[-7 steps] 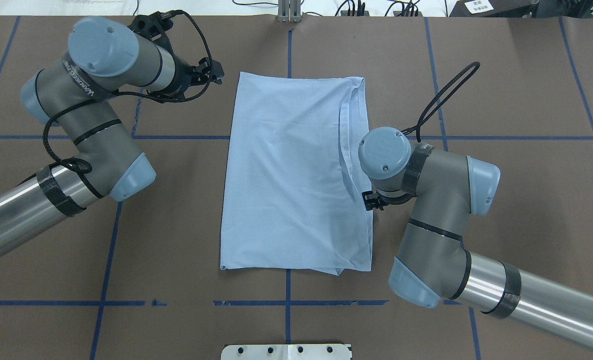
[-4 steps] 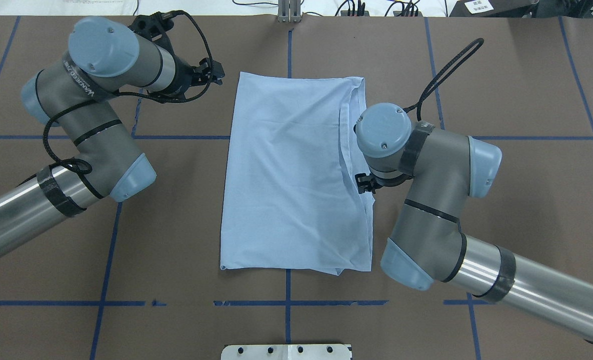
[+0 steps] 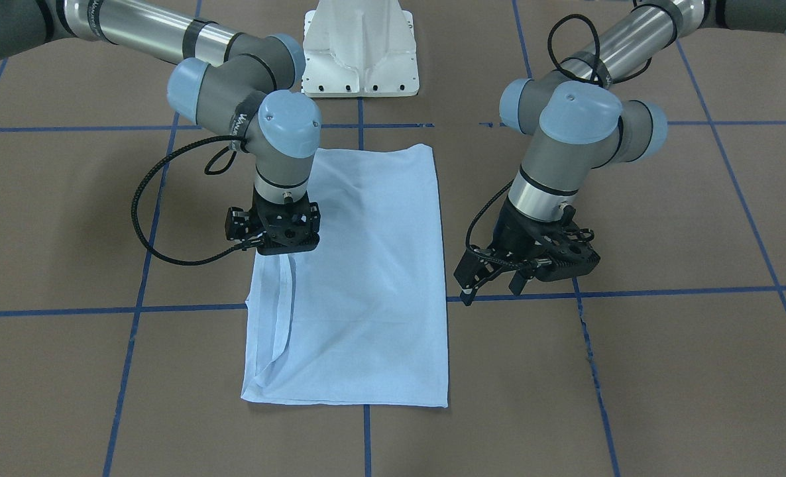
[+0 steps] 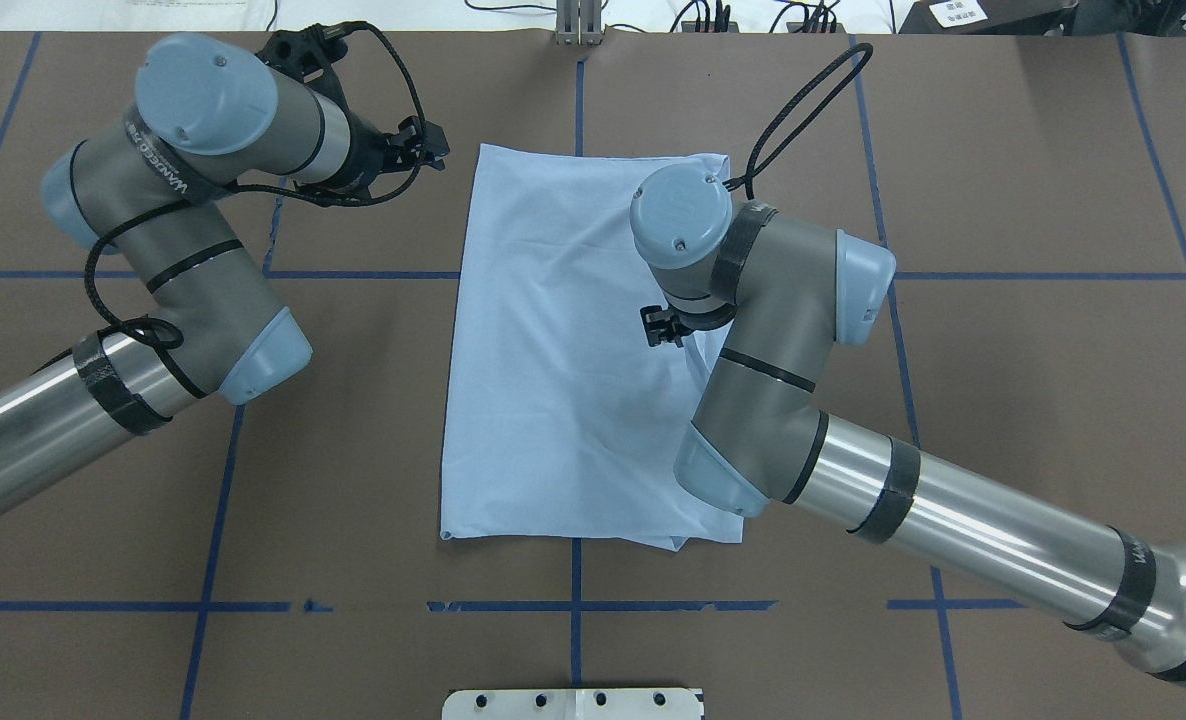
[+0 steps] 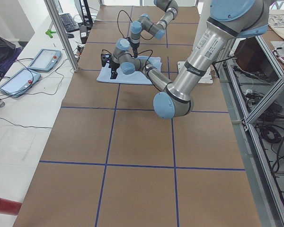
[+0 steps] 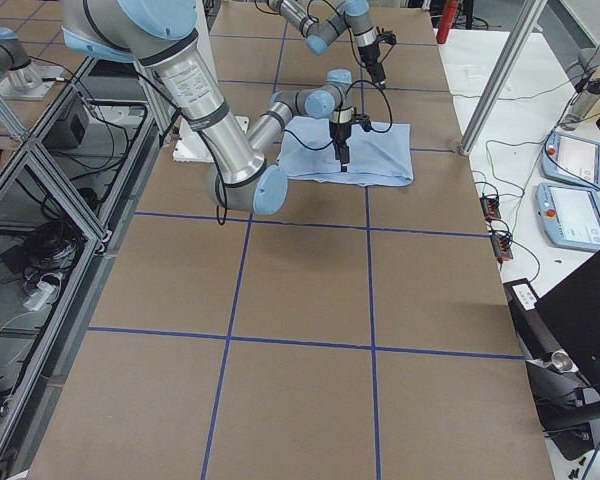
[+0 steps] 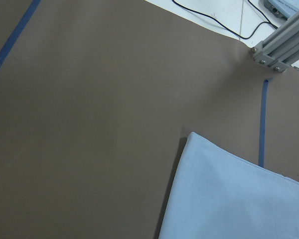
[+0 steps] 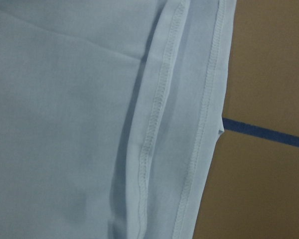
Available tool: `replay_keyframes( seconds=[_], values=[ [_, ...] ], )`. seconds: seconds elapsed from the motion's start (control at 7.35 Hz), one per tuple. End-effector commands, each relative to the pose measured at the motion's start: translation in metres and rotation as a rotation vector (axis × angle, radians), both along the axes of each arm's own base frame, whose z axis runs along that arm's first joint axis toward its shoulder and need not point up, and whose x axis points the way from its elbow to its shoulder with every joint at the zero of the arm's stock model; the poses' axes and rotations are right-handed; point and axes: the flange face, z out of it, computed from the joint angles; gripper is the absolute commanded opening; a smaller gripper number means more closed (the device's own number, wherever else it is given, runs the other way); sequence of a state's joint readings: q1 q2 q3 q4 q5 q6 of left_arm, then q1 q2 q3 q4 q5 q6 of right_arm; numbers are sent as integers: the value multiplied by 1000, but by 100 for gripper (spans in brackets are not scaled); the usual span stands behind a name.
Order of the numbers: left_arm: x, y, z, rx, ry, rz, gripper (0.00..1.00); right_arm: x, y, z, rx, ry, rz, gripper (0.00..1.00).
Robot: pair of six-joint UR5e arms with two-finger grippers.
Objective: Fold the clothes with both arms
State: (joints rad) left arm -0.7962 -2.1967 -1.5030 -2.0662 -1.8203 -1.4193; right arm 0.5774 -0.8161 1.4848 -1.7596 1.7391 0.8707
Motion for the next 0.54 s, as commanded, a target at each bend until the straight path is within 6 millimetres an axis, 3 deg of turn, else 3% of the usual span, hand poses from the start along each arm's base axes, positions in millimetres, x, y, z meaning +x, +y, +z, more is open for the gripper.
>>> replay_keyframes(
  seconds=[0.0, 0.27, 0.41],
  values=[
    [0, 0, -1, 1, 1, 1, 100, -7, -5, 13, -15, 23, 0, 100],
    [0, 0, -2, 8, 9, 0, 100, -3, -15, 24, -27, 42, 12, 100],
    [0, 1, -2, 9, 11, 0, 100, 9, -26, 26, -29, 47, 28, 100]
  ],
)
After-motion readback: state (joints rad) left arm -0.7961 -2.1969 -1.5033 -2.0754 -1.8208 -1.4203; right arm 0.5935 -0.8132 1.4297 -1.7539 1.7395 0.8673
